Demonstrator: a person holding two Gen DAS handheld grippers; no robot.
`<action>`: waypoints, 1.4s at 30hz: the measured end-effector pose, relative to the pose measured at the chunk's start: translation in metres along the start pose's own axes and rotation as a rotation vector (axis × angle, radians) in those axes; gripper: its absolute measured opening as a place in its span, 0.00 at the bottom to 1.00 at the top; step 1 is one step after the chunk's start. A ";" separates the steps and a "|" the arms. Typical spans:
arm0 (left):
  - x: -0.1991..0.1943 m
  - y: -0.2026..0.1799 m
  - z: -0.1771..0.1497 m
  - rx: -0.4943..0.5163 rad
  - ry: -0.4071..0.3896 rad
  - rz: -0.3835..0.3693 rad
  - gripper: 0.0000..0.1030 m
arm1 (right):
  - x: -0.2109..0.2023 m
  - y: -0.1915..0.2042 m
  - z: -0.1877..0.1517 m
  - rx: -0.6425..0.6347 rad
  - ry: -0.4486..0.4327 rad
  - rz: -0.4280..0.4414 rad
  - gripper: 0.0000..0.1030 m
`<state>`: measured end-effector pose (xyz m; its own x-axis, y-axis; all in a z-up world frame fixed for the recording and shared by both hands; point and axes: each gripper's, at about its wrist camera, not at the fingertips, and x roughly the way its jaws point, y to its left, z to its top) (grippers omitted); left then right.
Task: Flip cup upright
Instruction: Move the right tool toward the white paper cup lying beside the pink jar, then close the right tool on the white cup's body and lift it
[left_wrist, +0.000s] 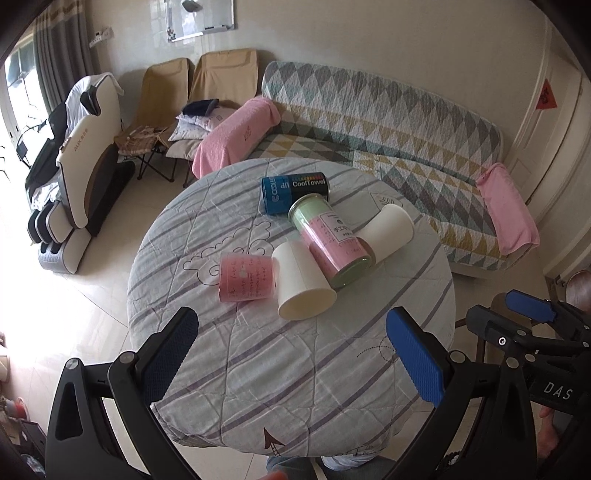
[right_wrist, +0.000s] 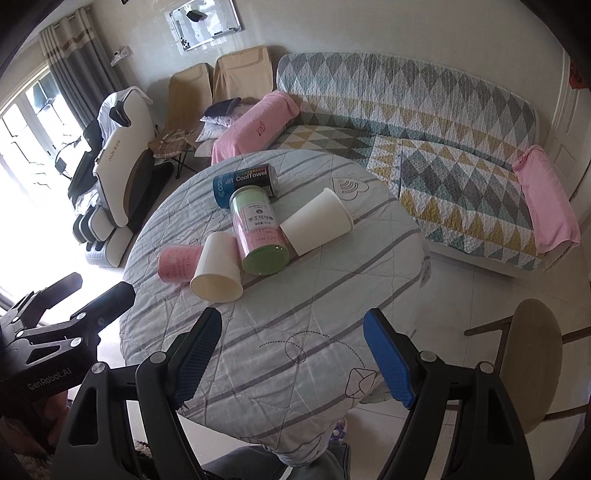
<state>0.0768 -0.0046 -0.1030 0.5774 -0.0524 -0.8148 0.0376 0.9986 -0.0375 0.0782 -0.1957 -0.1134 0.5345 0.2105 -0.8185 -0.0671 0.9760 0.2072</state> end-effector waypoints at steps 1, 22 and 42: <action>0.002 0.001 0.000 0.003 0.013 0.001 1.00 | 0.003 0.000 0.000 0.002 0.013 0.002 0.78; 0.040 0.029 0.021 -0.002 0.165 0.015 1.00 | 0.093 -0.024 0.061 0.236 0.181 -0.010 0.78; 0.102 0.048 0.039 -0.056 0.242 0.061 1.00 | 0.217 -0.050 0.091 0.560 0.308 0.044 0.78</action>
<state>0.1695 0.0371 -0.1655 0.3651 0.0047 -0.9310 -0.0407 0.9991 -0.0109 0.2739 -0.2038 -0.2524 0.2693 0.3377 -0.9019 0.4109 0.8067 0.4248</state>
